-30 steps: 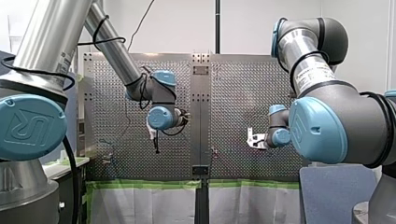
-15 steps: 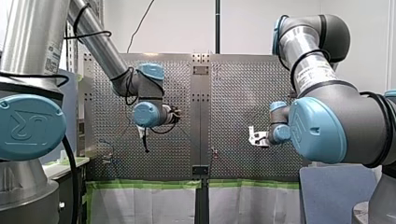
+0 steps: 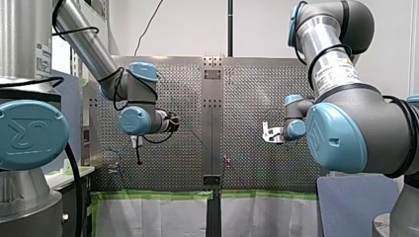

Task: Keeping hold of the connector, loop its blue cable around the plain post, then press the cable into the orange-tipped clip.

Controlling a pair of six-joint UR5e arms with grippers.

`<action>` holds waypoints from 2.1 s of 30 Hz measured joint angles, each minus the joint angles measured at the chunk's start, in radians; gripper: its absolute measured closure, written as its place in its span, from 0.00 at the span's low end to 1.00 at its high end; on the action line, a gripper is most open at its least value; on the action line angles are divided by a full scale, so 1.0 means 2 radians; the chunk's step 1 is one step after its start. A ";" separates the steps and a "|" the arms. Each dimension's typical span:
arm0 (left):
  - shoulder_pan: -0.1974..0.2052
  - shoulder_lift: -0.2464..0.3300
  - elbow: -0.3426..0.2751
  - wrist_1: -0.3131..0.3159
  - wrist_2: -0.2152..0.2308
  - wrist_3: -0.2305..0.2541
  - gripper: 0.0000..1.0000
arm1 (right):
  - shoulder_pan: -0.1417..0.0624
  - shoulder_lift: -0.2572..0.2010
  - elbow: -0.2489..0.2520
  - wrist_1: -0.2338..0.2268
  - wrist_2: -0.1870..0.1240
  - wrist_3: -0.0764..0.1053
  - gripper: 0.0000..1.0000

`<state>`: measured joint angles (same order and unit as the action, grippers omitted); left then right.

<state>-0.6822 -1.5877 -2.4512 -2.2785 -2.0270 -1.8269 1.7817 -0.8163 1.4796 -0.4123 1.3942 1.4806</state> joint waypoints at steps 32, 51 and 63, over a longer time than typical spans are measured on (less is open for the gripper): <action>-0.004 0.021 -0.030 -0.005 -0.003 -0.005 0.01 | 0.015 -0.005 0.003 0.013 0.000 -0.024 1.00; -0.004 0.021 -0.030 -0.005 -0.003 -0.005 0.01 | 0.015 -0.005 0.003 0.013 0.000 -0.024 1.00; -0.004 0.021 -0.030 -0.005 -0.003 -0.005 0.01 | 0.015 -0.005 0.003 0.013 0.000 -0.024 1.00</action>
<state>-0.6906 -1.5452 -2.5108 -2.2889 -2.0332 -1.8361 1.8109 -0.8262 1.4858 -0.3867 1.3946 1.4330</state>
